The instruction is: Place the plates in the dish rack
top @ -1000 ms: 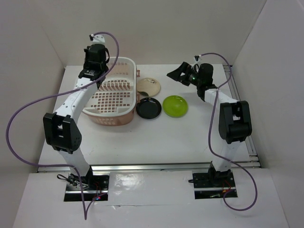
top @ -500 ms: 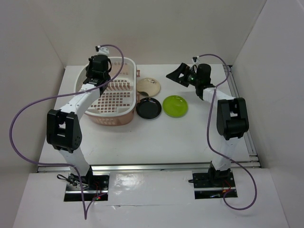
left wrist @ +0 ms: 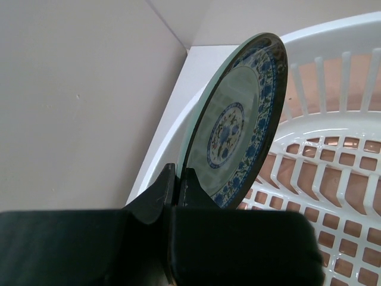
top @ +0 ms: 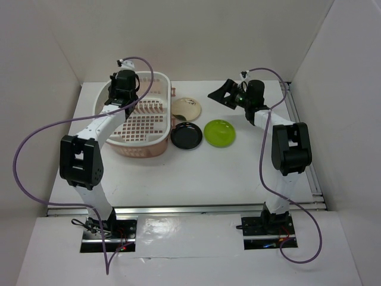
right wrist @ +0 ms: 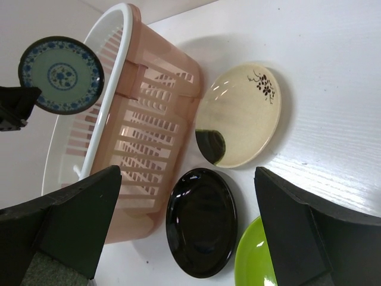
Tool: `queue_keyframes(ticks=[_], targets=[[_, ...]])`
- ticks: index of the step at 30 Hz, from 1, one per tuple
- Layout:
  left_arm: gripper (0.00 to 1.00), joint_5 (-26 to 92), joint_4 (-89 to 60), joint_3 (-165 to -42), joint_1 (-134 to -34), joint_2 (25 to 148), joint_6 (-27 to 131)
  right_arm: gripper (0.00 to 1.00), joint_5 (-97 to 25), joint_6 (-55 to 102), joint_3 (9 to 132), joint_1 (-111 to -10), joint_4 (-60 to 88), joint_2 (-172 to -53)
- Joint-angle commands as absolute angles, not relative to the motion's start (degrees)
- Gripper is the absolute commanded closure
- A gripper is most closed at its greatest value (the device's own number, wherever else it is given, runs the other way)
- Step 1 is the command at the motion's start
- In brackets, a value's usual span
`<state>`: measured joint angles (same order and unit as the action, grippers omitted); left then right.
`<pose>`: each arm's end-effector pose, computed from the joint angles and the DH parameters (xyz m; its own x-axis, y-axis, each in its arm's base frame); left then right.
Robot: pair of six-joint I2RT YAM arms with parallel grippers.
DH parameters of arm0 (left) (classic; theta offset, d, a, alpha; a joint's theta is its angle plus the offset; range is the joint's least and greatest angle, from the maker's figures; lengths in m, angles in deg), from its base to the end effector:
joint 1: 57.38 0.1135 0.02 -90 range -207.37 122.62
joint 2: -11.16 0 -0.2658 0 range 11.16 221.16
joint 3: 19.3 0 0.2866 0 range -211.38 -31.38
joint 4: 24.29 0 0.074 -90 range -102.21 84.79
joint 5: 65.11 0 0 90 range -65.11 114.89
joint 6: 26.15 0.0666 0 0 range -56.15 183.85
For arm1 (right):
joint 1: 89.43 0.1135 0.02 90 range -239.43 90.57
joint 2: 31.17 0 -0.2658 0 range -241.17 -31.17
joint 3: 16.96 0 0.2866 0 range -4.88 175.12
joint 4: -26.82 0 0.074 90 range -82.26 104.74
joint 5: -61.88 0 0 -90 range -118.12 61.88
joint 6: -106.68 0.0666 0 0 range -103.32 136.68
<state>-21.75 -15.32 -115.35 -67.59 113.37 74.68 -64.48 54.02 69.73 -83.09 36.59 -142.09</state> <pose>0.4778 -0.0368 0.3113 -0.3592 0.1958 -0.9125 -0.5106 0.7772 0.3678 0.4924 0.0944 0.2123 -0.5973 0.4251 -0.6801 -0.3738 0.6027 0.7050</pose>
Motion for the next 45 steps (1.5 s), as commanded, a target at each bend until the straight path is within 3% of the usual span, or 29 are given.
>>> queue_keyframes(ticks=[1, 26, 45], targets=[[1.0, -22.3, -17.1, -116.4, -67.2, 114.5, 72.2, 0.0, -65.2, 54.6, 70.3, -83.4, 38.8, -141.5], [1.0, -26.3, -21.5, -113.2, -67.2, 119.4, 73.0, 0.0, -67.3, 57.3, 71.3, -83.4, 41.1, -143.6], [1.0, -25.1, -14.7, -117.3, -66.7, 124.3, 67.2, 0.0, -67.3, 57.3, 70.8, -83.4, 41.6, -143.6]])
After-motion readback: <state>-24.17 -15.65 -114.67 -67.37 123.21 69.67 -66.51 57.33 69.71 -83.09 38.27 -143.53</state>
